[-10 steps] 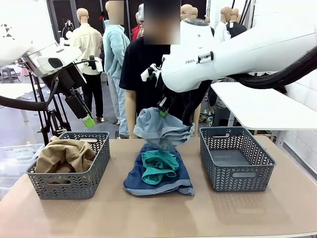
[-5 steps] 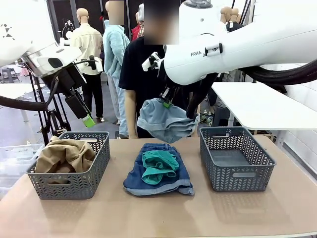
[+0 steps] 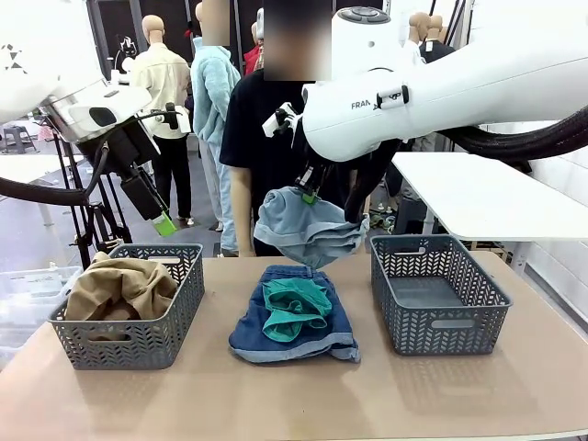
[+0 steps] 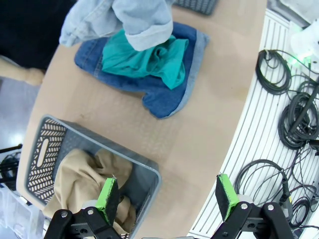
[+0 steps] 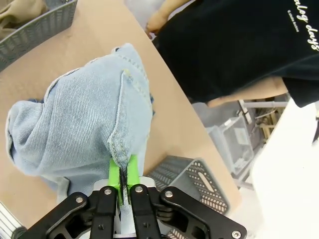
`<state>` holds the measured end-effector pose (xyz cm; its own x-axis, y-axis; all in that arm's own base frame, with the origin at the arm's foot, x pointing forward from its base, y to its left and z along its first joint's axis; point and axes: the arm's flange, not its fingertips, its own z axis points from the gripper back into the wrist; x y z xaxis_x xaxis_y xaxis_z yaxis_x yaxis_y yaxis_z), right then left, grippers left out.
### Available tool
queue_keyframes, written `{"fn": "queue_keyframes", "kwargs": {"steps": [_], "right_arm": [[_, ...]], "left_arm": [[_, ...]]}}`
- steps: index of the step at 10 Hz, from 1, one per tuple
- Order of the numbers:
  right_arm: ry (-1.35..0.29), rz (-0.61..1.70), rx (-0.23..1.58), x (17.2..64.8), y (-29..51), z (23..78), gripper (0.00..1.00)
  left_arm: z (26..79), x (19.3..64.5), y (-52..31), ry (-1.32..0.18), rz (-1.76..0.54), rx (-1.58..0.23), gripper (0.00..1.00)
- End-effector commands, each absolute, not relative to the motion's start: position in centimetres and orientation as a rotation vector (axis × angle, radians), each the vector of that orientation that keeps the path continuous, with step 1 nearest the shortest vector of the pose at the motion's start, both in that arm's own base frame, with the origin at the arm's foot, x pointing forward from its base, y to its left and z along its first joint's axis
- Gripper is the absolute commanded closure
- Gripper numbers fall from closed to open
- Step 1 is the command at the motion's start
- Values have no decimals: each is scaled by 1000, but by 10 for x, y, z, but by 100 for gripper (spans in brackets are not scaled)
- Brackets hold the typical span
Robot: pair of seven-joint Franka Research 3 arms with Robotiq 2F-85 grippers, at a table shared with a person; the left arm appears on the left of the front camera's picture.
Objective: Sort the tops and bottoms.
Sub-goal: Sort the clothes according to human instructions.
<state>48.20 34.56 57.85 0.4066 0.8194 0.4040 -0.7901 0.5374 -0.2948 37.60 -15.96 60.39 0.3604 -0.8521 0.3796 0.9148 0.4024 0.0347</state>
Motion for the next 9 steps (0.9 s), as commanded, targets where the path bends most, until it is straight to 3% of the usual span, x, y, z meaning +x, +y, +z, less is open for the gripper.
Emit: {"fn": "queue_keyframes", "kwargs": {"steps": [1,9], "right_arm": [[-567,1014,-48,481,344,584,100],[-567,1014,-48,481,344,584,100]], "left_arm": [[606,375,-158,-354,-1150,-186,0],[606,375,-158,-354,-1150,-186,0]]}}
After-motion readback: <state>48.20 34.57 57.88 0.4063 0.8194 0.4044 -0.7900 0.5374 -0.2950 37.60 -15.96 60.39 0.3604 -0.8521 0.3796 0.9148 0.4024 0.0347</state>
